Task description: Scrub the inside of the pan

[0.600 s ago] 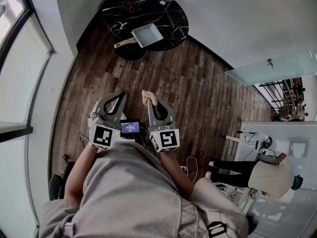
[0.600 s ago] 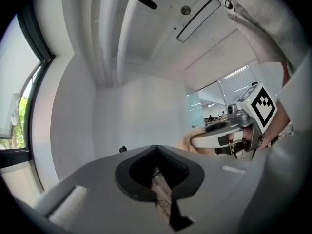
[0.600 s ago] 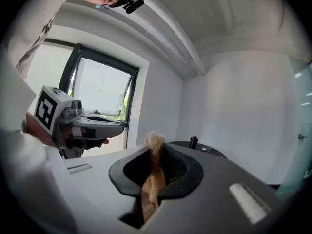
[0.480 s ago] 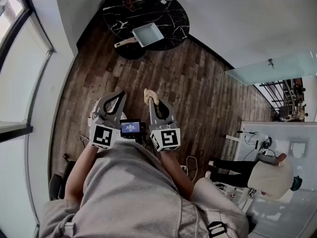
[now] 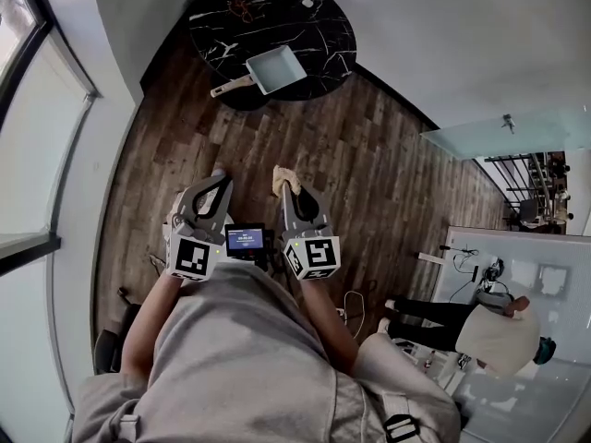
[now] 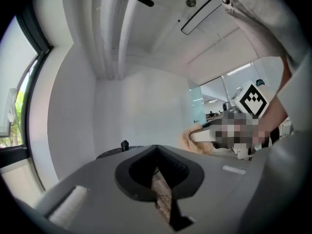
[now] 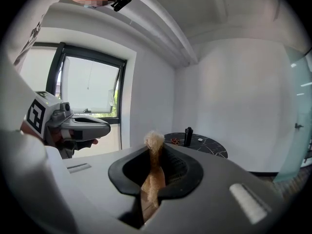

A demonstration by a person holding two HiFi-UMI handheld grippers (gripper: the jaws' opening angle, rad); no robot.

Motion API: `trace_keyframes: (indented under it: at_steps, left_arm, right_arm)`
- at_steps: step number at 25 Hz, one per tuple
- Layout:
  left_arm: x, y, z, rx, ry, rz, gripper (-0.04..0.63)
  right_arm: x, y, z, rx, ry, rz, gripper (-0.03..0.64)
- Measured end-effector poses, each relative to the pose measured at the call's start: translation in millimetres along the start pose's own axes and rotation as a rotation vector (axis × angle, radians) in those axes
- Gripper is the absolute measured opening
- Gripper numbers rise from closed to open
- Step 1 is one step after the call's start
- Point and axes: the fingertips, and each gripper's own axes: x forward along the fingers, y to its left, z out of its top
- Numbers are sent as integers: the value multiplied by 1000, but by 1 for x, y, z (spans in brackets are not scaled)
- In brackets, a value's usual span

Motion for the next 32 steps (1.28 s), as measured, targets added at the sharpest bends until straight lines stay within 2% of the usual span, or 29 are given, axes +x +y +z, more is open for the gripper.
trace_keyframes:
  at_steps: [8,13,19,24,28,32]
  left_arm:
    - [65,31,-7,40,66,-41,0]
    - [117,42,-13,61,140,-61,0]
    - [185,60,-21,124,209,-124,0]
    - [234,69,-42,161,307,-155,0]
    - [261,82,-56,168,348,-138,0]
    - [277,92,-80,138,424,-155,0]
  right_arm:
    - [56,-38,8,1,25,2,49]
    - [79,-89,1,44,64,-33,49]
    - [127,-158,-7,98,74,-65,51]
    - [162,-218,-27,135,129,-62,51]
    - [201,-255,-41,119,175,-36,51]
    - [247,-276,-55,45,254,10,51]
